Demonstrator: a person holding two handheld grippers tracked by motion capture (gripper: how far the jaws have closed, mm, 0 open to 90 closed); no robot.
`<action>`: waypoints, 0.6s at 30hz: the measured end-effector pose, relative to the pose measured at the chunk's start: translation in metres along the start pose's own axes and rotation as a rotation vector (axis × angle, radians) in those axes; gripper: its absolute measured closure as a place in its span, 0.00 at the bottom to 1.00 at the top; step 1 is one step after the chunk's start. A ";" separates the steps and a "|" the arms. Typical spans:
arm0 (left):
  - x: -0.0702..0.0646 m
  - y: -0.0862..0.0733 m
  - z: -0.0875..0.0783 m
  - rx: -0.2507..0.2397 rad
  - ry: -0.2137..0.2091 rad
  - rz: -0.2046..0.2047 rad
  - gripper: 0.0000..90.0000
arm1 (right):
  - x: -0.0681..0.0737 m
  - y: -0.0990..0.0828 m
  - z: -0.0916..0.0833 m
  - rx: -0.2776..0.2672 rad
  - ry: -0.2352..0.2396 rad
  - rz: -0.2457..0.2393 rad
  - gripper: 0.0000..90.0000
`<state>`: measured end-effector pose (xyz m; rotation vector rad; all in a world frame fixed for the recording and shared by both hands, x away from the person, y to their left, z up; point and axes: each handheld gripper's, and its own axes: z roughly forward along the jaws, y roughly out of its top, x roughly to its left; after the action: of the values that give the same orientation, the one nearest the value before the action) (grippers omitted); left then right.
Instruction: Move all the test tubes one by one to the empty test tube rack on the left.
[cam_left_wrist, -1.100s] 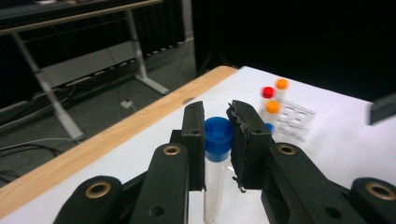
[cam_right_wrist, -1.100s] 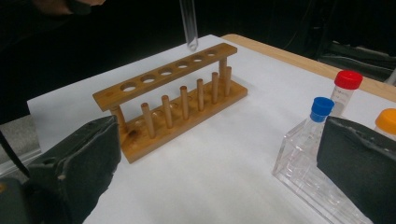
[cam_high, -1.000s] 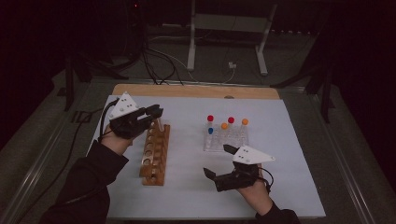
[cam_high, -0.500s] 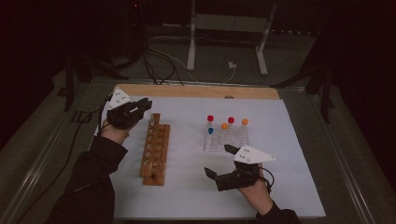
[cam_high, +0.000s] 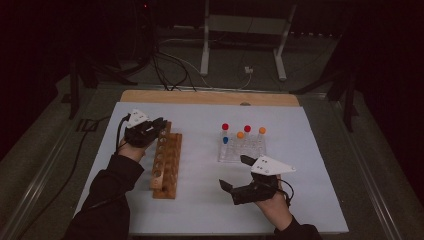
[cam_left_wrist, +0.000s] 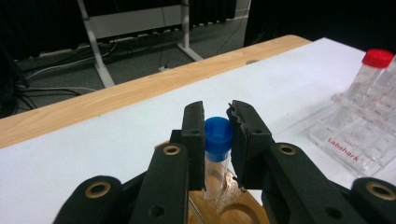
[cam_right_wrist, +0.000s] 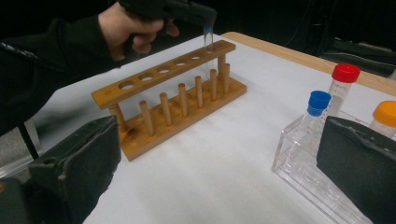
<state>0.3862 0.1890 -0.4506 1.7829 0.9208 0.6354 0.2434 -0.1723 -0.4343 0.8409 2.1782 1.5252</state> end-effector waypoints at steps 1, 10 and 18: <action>-0.001 -0.002 0.001 0.002 0.005 0.007 0.86 | 0.000 0.000 0.000 0.001 0.000 0.000 0.00; -0.002 -0.010 0.006 0.009 0.014 0.017 0.86 | 0.000 0.000 0.000 0.002 0.002 0.003 0.00; -0.005 -0.006 0.006 0.044 -0.004 0.046 0.80 | -0.002 0.003 -0.001 -0.003 -0.016 -0.005 0.00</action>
<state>0.3863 0.1833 -0.4586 1.8483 0.8997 0.6450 0.2448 -0.1738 -0.4314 0.8430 2.1643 1.5143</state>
